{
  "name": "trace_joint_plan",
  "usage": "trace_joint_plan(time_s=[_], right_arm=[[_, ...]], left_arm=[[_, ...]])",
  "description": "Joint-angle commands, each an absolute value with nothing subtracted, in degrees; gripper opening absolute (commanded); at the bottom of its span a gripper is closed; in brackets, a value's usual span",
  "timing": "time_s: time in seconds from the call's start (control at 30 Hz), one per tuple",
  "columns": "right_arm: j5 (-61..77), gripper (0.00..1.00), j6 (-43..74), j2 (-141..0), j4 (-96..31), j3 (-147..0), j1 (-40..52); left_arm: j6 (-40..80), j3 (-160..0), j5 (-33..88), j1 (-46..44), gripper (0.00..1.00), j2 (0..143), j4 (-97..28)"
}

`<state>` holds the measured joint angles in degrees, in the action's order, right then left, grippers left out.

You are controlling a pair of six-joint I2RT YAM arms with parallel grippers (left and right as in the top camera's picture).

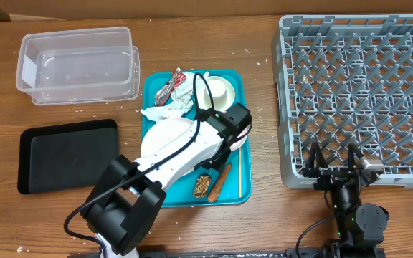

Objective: Sort waste into correct bins and load items into the dishwasher
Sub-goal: 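Lift the rice plate with the left gripper over the black tray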

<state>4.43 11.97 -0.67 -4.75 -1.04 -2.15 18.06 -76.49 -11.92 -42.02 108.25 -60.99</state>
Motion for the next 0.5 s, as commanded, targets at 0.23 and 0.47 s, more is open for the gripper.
trace_joint_plan(time_s=[0.23, 0.47], right_arm=[[4.0, 1.0, 11.7, -0.2, -4.5, -0.5, -2.0], [4.0, 1.0, 11.7, -0.2, -4.5, -0.5, -2.0]], left_arm=[[19.6, -82.0, -17.8, -42.0, 0.04, 108.6, -65.6], [23.2, -83.2, -18.7, -41.9, 0.04, 108.6, -68.3]])
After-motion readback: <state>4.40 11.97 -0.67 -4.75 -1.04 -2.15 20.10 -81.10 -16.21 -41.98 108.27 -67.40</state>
